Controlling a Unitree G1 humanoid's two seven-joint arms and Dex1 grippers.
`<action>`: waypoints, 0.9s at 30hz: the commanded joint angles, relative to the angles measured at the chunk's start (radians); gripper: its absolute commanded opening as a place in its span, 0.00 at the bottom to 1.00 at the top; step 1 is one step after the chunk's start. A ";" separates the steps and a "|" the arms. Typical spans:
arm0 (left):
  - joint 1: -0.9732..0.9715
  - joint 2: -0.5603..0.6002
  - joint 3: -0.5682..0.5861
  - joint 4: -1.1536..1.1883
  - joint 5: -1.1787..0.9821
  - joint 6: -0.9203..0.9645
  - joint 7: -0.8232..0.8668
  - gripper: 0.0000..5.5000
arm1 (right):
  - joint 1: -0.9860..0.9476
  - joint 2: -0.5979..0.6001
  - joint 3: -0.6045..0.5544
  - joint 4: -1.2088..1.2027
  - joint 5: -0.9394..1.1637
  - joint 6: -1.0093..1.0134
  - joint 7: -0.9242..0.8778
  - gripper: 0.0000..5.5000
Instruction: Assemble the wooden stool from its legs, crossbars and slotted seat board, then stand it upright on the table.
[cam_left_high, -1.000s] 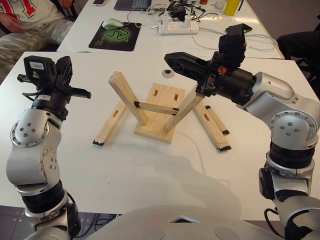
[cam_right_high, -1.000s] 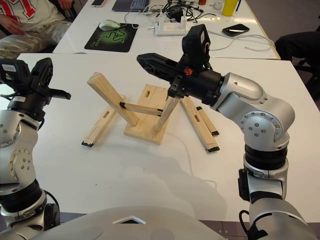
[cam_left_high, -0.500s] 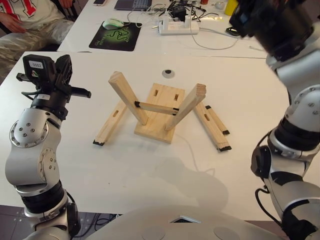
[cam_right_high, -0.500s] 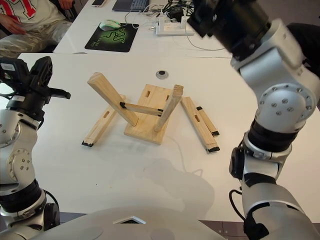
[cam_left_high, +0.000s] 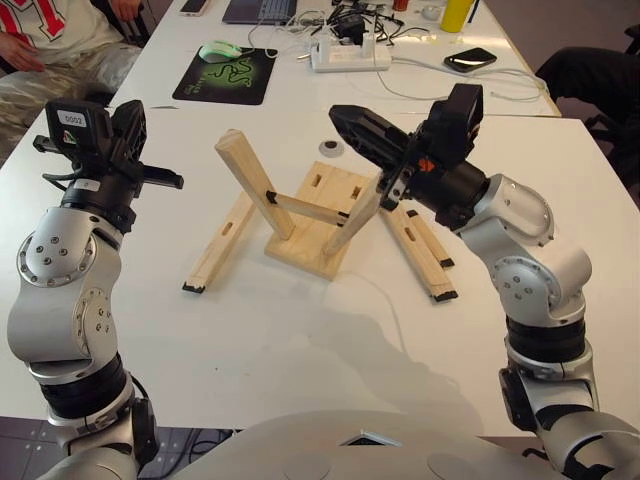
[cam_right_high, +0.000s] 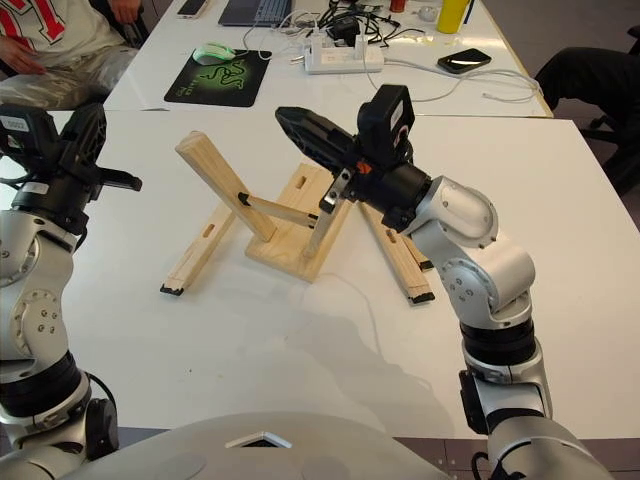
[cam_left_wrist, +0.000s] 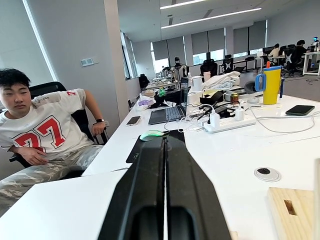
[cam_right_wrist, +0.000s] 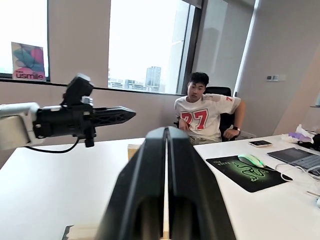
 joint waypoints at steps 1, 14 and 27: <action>0.004 0.004 -0.003 -0.002 0.002 0.003 0.003 0.00 | -0.245 0.034 -0.138 0.032 0.106 0.019 -0.084 0.01; -0.012 0.006 -0.013 -0.005 -0.006 0.012 0.001 0.00 | 0.013 -0.103 0.096 -0.029 -0.015 -0.011 0.063 0.01; -0.033 0.014 -0.019 0.007 -0.017 0.019 -0.002 0.00 | -0.109 0.069 0.003 0.017 -0.061 -0.125 -0.064 0.01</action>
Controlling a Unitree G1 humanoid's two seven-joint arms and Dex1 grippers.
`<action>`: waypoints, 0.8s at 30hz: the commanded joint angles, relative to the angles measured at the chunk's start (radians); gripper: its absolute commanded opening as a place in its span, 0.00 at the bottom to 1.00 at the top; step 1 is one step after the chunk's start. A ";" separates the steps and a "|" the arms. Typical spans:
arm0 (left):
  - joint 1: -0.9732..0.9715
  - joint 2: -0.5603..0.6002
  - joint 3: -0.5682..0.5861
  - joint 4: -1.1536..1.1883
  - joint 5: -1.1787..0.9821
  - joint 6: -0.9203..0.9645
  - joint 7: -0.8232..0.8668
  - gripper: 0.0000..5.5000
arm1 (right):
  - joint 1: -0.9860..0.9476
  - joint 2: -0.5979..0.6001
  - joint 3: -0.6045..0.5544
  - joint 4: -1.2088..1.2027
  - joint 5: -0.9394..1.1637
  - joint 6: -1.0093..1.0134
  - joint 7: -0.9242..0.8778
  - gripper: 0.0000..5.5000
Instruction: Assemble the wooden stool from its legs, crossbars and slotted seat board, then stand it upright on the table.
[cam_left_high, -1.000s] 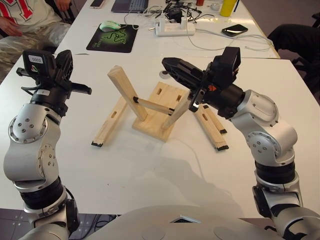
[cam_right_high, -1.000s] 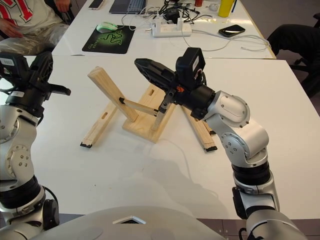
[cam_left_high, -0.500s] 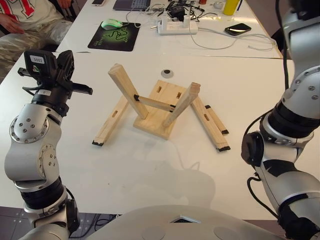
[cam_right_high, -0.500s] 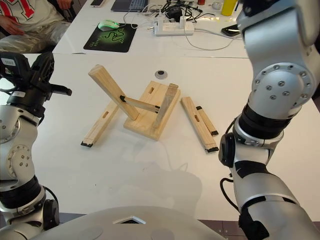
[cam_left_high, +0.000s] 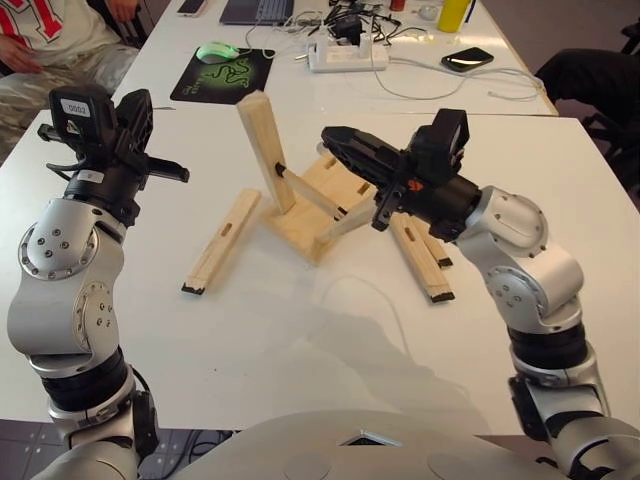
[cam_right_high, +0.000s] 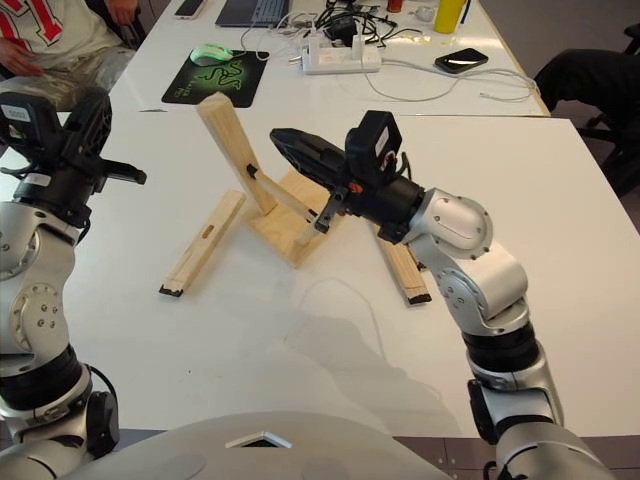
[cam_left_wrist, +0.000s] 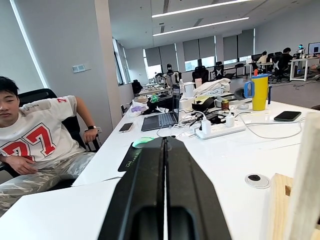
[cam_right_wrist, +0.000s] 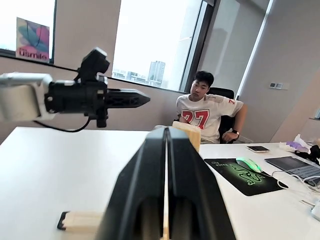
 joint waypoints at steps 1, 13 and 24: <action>0.008 0.007 -0.003 0.000 0.002 0.016 0.004 0.00 | -0.205 0.081 -0.128 0.038 0.056 0.012 -0.103 0.01; 0.014 -0.002 -0.012 0.005 0.005 0.006 0.012 0.00 | -0.240 -0.066 -0.022 0.362 -0.280 0.175 -0.192 0.01; 0.012 -0.007 -0.021 0.004 0.006 0.006 0.014 0.00 | -0.159 -0.092 0.187 0.438 -0.414 0.202 0.092 0.01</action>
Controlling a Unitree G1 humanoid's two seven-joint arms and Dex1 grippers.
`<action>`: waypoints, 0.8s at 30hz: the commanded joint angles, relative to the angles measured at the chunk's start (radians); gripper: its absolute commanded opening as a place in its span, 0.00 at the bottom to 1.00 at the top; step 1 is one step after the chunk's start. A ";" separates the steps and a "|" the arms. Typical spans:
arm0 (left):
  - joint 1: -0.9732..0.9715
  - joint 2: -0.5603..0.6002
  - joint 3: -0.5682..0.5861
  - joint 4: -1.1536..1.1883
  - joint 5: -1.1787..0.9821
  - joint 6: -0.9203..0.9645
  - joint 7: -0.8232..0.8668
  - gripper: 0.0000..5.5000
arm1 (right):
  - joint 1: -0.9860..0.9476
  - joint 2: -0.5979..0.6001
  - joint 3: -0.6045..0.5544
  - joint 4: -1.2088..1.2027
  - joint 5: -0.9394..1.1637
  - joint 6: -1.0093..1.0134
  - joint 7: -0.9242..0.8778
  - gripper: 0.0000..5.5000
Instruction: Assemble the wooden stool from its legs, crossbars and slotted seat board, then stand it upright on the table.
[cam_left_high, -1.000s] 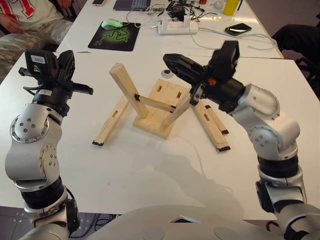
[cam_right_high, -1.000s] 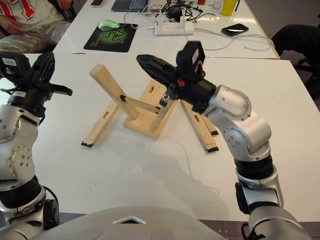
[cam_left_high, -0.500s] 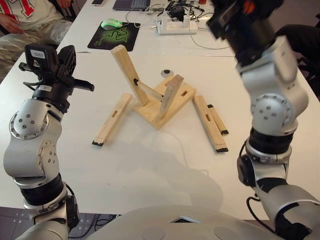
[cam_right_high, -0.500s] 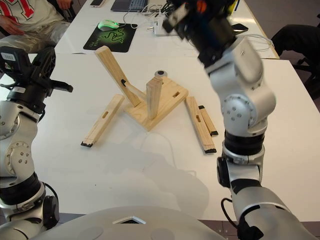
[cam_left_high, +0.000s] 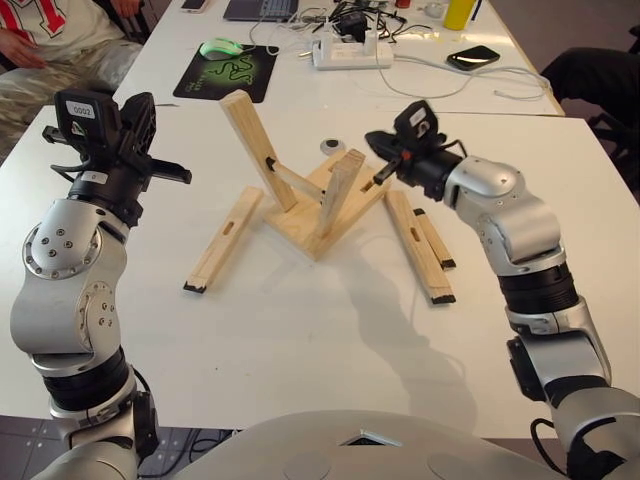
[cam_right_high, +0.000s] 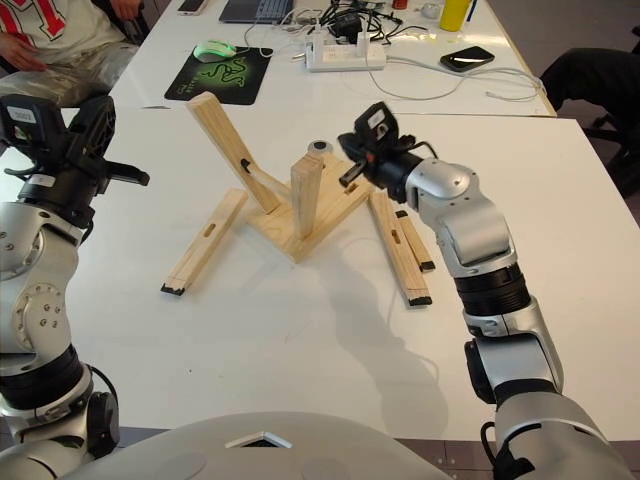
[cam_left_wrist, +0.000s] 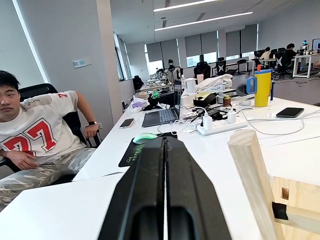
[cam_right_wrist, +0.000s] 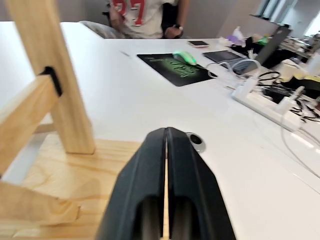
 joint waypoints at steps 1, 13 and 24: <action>0.010 -0.001 -0.006 0.000 0.006 0.003 0.007 0.00 | -0.001 -0.007 0.087 0.048 -0.071 0.011 0.085 0.01; 0.072 -0.044 -0.021 0.049 0.012 -0.038 0.014 0.00 | 0.029 -0.013 0.332 0.227 -0.317 -0.234 0.325 0.01; 0.091 -0.039 -0.025 0.062 0.022 -0.071 0.011 0.00 | -0.029 -0.188 0.243 0.457 -0.384 -0.499 0.535 0.01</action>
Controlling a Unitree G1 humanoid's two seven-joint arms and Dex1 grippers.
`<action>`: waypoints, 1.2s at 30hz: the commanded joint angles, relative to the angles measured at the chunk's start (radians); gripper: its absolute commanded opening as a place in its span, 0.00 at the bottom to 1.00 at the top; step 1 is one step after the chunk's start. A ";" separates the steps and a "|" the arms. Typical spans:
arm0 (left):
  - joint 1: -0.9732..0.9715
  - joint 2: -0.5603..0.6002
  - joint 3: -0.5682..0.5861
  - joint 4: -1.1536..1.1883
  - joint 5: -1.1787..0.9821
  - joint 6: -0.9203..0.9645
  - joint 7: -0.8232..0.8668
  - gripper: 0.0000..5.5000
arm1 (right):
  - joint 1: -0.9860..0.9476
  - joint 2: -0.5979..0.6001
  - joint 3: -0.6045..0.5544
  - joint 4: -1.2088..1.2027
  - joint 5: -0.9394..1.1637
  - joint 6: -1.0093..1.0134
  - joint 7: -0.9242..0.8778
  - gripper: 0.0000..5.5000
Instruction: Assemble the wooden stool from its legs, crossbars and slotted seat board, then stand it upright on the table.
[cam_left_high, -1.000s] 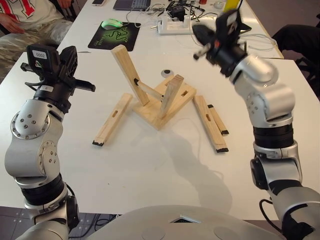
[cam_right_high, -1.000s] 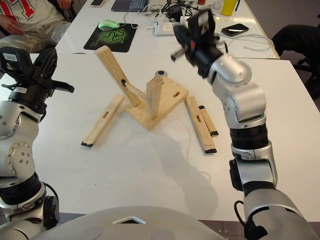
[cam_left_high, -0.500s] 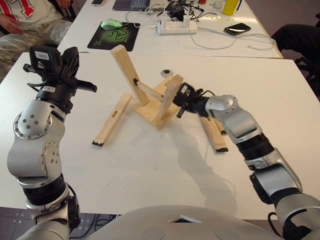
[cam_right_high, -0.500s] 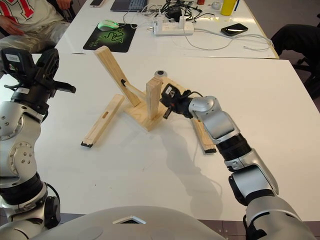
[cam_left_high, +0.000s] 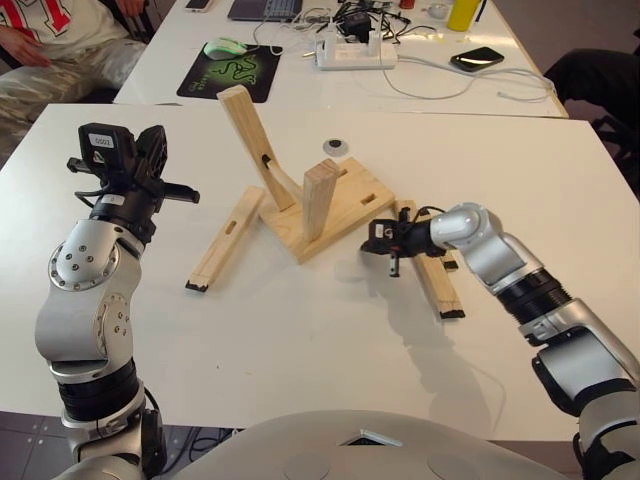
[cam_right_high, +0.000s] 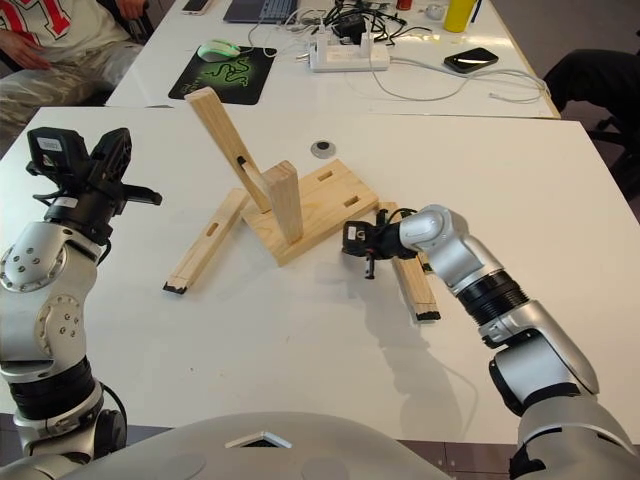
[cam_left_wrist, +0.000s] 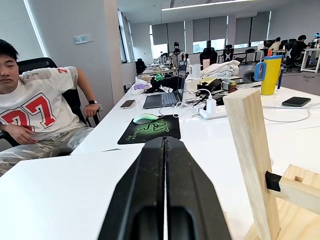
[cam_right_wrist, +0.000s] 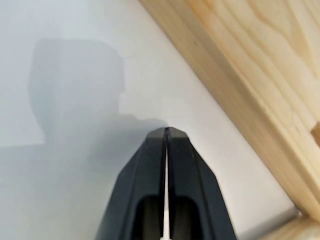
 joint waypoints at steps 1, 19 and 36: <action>0.008 0.010 -0.009 0.012 0.008 -0.005 -0.010 0.00 | -0.030 -0.001 -0.075 0.078 -0.005 -0.046 -0.005 0.01; -0.046 0.145 -0.370 0.395 0.002 0.099 -0.353 0.00 | 0.095 0.158 -0.318 -0.233 0.202 0.561 -0.201 0.26; -0.264 0.094 -0.465 0.930 0.262 -0.306 -0.360 0.00 | 0.139 0.241 -0.305 -0.280 0.209 0.657 -0.324 0.40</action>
